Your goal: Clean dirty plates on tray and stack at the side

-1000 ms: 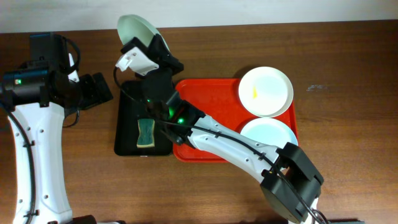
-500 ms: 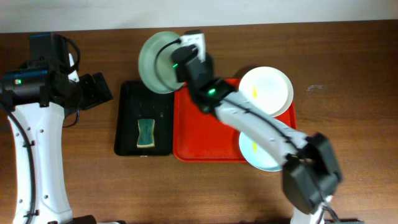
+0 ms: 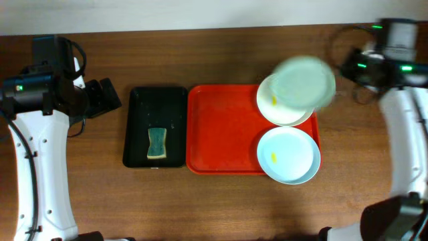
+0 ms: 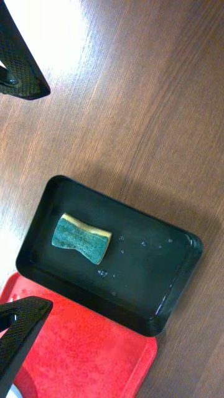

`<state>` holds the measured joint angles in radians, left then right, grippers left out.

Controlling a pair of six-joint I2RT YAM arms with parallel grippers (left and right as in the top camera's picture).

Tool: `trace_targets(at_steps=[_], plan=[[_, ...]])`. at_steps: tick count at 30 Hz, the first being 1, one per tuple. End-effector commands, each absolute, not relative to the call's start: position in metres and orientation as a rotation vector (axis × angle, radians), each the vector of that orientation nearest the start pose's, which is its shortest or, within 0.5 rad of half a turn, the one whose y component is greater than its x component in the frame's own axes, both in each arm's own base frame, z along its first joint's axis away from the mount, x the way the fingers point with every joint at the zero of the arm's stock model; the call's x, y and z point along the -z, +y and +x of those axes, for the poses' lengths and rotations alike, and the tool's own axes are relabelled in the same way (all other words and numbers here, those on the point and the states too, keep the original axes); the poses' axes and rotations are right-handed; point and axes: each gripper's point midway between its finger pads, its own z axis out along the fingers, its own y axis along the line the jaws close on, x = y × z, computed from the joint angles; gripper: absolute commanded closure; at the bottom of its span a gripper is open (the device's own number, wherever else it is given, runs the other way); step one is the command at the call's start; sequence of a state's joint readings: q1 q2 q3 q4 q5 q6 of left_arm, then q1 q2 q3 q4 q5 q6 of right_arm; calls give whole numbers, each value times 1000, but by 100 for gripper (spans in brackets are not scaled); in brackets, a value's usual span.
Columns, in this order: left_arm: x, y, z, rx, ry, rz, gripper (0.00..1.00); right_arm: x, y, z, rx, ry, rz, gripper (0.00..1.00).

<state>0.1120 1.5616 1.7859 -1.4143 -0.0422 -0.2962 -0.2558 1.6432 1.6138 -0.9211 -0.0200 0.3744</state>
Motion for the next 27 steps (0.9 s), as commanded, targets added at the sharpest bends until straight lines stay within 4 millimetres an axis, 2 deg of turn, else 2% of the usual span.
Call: trace_targets(at_steps=[1,3,4,5,6,8,11,15,18,22,27], plan=[[-268,47,331,-16,2680,-582,1,-199,-158,392,-113,2443,990,96],[-268,47,331,-16,2680,-582,1,-180,-188,374,-105,2464,1115,96],[-268,47,331,-16,2680,-582,1,-173,-192,371,-152,2488,1098,96],[-268,47,331,-16,2680,-582,1,-169,-192,371,-209,2508,1060,96],[-268,47,331,-16,2680,-582,1,-166,-190,371,-265,2528,1005,87],[-268,47,331,-16,2680,-582,1,-163,-192,368,-270,2554,966,61],[-268,47,331,-16,2680,-582,1,-161,-195,362,-221,2597,902,51],[-268,47,331,-16,2680,-582,1,-153,-190,356,-230,2637,886,48],[-268,47,331,-16,2680,-582,1,-133,-174,332,-290,2736,946,44],[-268,47,331,-16,2680,-582,1,-111,-136,278,-422,2954,1075,43],[-268,47,331,-16,2680,-582,1,-97,-95,240,-531,3151,1088,44]])
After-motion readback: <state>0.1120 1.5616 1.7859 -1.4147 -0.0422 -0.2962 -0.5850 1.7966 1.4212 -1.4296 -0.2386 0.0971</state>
